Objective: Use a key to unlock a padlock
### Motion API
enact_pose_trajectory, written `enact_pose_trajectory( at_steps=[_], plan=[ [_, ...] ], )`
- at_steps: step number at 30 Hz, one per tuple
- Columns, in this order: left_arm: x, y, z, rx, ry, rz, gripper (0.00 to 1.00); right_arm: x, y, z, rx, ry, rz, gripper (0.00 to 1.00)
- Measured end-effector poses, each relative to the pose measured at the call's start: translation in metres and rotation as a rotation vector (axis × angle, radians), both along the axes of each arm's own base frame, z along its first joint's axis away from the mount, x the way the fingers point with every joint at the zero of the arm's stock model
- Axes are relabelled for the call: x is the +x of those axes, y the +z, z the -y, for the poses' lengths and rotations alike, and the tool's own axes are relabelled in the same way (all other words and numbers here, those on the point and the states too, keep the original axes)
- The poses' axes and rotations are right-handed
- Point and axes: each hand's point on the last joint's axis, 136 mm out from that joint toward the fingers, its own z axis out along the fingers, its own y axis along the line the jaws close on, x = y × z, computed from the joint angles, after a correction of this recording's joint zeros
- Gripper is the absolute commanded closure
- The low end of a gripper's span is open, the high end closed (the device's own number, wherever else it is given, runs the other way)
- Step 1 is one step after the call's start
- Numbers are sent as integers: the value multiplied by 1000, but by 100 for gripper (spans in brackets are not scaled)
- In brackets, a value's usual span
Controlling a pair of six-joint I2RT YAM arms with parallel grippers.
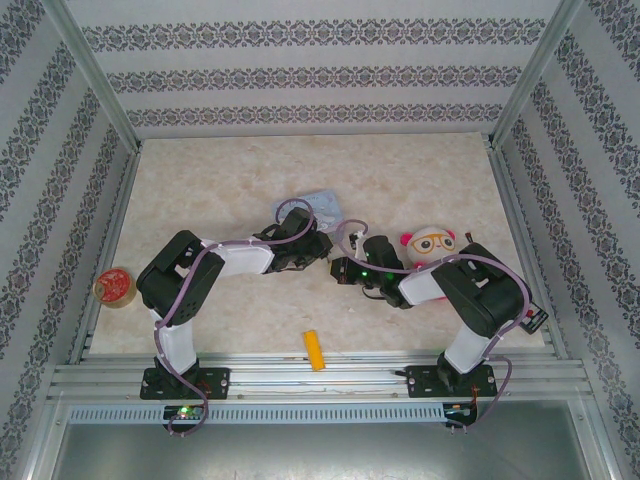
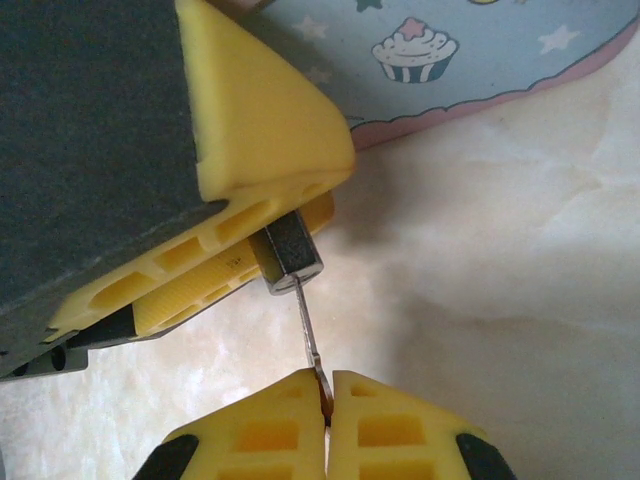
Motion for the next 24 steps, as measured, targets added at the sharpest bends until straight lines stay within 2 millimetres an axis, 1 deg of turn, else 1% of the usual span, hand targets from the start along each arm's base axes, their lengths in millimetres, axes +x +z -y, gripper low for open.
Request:
enact_pose_trajectory(
  at_steps=[24],
  plan=[
    [1, 1, 0, -15, 2, 5, 100, 3, 3, 3, 16, 1, -2, 100]
  ],
)
